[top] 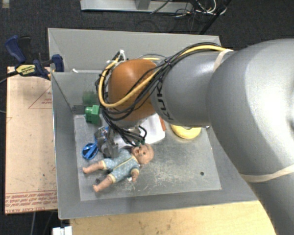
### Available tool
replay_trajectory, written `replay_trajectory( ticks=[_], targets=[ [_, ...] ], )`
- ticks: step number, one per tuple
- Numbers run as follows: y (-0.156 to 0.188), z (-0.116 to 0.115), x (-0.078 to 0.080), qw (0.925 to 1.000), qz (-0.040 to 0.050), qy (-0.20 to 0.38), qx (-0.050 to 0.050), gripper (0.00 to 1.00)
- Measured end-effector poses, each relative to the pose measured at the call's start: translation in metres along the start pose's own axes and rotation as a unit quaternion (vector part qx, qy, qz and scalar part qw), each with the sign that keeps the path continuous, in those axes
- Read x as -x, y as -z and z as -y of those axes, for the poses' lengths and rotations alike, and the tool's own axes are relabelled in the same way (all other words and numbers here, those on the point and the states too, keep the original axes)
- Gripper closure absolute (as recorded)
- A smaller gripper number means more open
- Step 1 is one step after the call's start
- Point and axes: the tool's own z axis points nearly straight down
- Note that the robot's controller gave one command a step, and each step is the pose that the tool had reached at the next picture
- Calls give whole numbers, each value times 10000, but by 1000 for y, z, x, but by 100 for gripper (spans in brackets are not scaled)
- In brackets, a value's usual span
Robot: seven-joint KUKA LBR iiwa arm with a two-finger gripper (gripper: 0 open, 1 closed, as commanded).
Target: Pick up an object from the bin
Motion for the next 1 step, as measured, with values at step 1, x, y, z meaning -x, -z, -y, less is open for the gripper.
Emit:
replay_trajectory(
  ticks=[1],
  targets=[
    [0,0,0,10000,0,-1,1,100]
  ],
)
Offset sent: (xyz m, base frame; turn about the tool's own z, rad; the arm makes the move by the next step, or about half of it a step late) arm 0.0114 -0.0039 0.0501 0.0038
